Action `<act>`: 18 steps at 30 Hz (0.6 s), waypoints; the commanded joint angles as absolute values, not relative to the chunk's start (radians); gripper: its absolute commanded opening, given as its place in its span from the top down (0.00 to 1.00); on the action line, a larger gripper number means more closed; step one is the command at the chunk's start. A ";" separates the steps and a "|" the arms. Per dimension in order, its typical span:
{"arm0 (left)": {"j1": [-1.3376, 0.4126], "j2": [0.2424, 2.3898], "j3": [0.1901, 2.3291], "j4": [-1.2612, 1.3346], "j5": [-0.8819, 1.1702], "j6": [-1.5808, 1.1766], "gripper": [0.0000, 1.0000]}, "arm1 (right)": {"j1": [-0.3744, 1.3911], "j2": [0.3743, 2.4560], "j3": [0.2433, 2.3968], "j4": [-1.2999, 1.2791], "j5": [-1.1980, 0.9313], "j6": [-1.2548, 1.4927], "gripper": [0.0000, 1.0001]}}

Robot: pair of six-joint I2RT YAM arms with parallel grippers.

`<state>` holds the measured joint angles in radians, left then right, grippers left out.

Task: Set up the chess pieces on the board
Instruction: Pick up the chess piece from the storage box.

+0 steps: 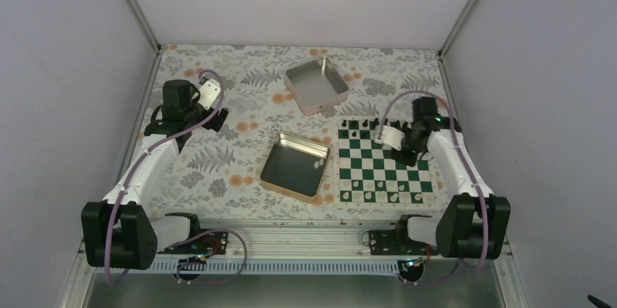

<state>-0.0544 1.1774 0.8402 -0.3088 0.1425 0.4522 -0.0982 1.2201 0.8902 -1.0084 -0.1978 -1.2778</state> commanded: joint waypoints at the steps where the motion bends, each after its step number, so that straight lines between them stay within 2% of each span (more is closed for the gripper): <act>1: -0.059 1.180 0.871 -0.299 0.146 0.442 0.00 | 0.138 1.307 0.993 -0.997 -0.200 -1.136 0.74; 4: -0.059 1.181 0.870 -0.297 0.138 0.442 0.00 | 0.349 1.401 1.096 -1.002 -0.188 -1.049 0.73; 9: -0.059 1.183 0.865 -0.293 0.127 0.443 0.00 | 0.593 1.520 1.221 -0.982 -0.142 -0.982 0.73; 14: -0.059 1.186 0.862 -0.290 0.131 0.445 0.00 | 0.741 1.651 1.293 -0.986 -0.087 -0.937 0.74; 18: -0.059 1.185 0.863 -0.291 0.137 0.444 0.00 | 0.778 1.744 1.316 -1.000 -0.079 -0.915 0.75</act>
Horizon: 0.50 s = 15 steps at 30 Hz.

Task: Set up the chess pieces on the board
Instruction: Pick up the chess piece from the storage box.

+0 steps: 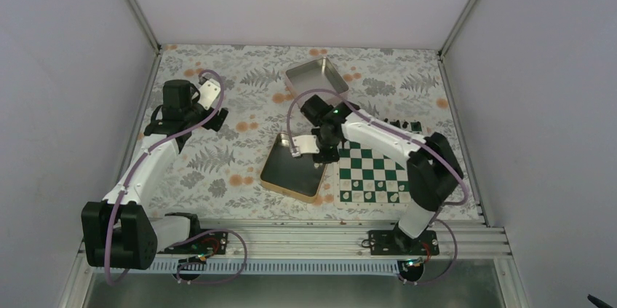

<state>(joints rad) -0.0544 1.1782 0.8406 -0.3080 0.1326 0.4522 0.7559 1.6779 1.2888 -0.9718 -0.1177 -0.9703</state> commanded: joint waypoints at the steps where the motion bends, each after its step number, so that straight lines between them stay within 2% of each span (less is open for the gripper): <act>1: -0.060 1.184 0.864 -0.292 0.142 0.443 0.00 | 0.783 1.760 1.320 -1.002 -0.078 -0.910 0.75; 15: -0.061 1.172 0.862 -0.292 0.161 0.442 0.00 | 0.798 1.857 1.327 -0.934 -0.054 -0.892 0.76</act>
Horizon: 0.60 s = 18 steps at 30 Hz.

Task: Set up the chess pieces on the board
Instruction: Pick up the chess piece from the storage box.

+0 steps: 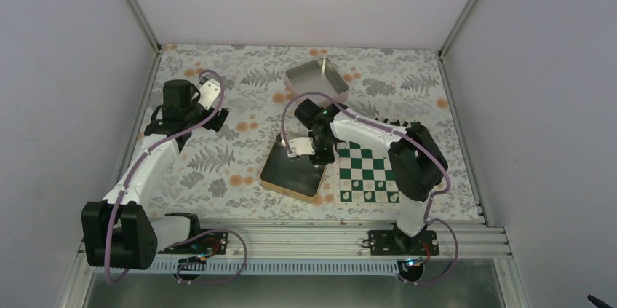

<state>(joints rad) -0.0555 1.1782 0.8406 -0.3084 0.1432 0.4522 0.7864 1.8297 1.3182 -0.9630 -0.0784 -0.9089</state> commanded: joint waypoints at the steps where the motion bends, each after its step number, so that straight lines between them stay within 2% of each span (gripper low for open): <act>1: -0.060 1.172 0.862 -0.294 0.160 0.442 0.00 | 0.798 1.860 1.324 -0.929 -0.054 -0.893 0.76; 18: -0.060 1.174 0.870 -0.305 0.163 0.438 0.00 | 0.798 1.894 1.296 -0.903 -0.052 -0.897 0.81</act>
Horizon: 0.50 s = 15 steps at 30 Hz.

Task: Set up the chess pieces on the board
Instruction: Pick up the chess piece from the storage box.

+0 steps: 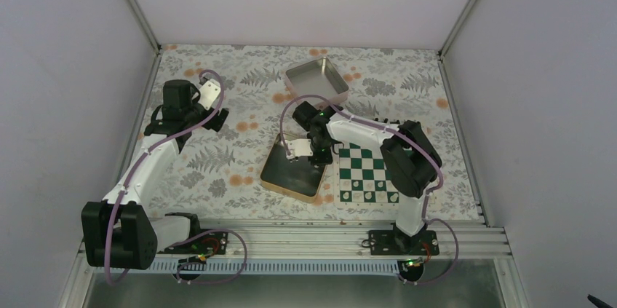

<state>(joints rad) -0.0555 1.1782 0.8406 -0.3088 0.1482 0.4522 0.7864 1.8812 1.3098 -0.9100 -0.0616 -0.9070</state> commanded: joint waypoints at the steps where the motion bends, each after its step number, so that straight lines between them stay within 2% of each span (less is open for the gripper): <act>1: -0.060 1.174 0.868 -0.304 0.164 0.439 0.00 | 0.798 1.896 1.295 -0.904 -0.052 -0.897 0.81; 9: -0.060 1.177 0.867 -0.304 0.167 0.439 0.00 | 0.798 1.905 1.301 -0.893 -0.051 -0.896 0.89; 15: -0.060 1.179 0.870 -0.305 0.163 0.437 0.00 | 0.797 1.836 1.326 -0.905 -0.096 -0.882 0.94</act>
<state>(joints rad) -0.0555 1.1782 0.8406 -0.3088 0.1501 0.4522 0.7864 1.8854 1.3056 -0.9058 -0.0624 -0.9051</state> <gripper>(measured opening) 0.999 0.077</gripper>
